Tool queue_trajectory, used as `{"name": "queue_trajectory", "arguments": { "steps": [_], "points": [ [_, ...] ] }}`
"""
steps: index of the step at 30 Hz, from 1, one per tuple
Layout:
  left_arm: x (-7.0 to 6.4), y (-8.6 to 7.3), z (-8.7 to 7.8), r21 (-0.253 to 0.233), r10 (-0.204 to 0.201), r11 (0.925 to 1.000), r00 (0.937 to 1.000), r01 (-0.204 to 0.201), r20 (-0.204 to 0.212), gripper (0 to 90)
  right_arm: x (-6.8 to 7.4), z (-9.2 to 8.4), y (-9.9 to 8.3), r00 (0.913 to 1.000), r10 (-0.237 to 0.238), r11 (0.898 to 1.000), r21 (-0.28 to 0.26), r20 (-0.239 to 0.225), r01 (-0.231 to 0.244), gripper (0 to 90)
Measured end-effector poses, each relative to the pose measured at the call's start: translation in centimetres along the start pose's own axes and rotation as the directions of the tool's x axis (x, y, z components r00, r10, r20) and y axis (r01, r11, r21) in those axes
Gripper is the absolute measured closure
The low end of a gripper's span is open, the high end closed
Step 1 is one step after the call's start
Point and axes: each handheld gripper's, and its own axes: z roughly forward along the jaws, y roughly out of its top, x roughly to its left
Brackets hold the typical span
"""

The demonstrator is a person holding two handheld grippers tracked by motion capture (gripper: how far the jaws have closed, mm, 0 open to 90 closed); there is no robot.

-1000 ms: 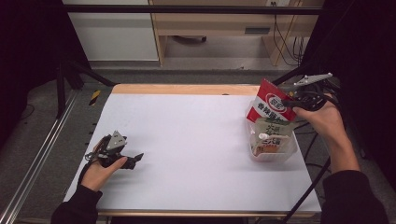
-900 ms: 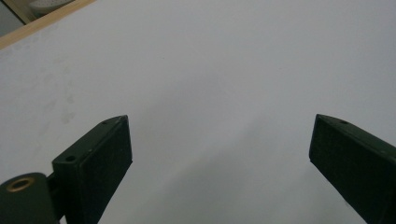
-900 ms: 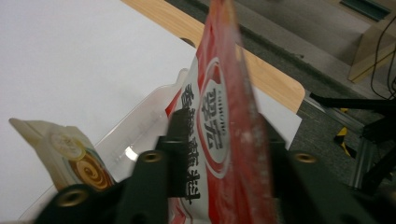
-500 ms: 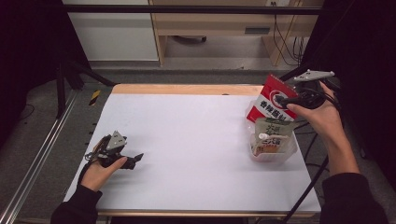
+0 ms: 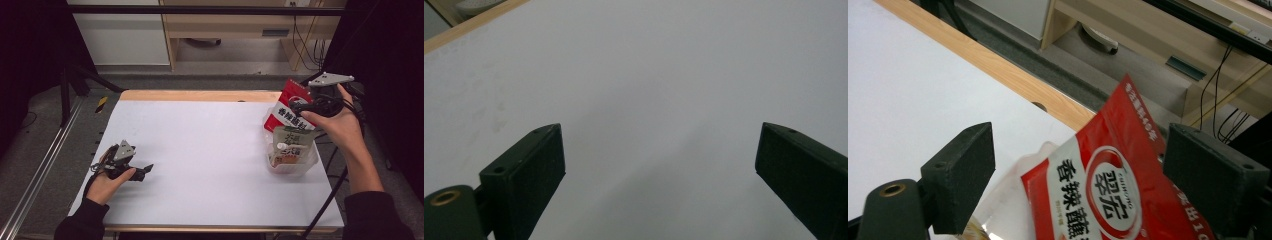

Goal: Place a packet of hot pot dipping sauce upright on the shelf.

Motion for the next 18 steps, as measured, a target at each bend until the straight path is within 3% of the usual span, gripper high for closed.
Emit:
{"name": "queue_trajectory", "arguments": {
  "steps": [8, 18],
  "points": [
    [0.0, 0.0, -0.1, 0.001, 0.0, 1.0, 1.0, 0.0, -0.001, 5.6, 3.8, -0.6, 0.9, 0.999, -0.028, 0.999, -0.022, -0.036, 0.027, 12.8],
    [0.2, -0.2, -0.1, 0.004, -0.001, 1.0, 1.0, 0.001, -0.007, 5.6, 11.8, -1.0, -0.6, 0.9921, 0.0, 0.997, -0.074, -0.125, -0.009, 11.7]
  ]
}}
